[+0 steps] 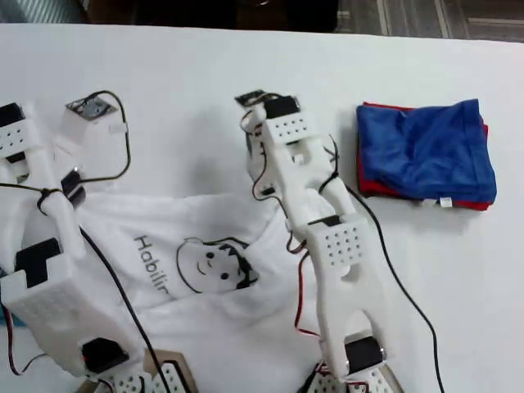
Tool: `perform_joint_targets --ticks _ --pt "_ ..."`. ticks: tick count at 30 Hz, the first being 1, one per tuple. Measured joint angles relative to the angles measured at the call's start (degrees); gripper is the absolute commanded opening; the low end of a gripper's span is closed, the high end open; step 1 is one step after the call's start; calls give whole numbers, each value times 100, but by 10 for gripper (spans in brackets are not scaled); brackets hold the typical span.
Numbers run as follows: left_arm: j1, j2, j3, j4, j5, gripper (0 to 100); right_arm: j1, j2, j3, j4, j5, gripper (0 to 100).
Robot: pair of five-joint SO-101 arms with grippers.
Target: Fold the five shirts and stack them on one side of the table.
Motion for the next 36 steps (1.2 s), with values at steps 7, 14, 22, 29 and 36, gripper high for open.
perform_joint_targets --ticks 7,14,22,29,36 --pt "0 598 0 -62 0 26 9 -9 -18 9 0 19" --pt "0 756 -264 -26 79 26 149 -1011 -18 0 0 19" --pt "211 756 -2462 545 1037 26 571 -2092 -18 -703 0 19" --pt "220 756 -2963 554 1389 25 765 -2989 -18 -782 0 19" --pt "211 756 -1160 554 862 25 589 -3051 941 35 0 20"
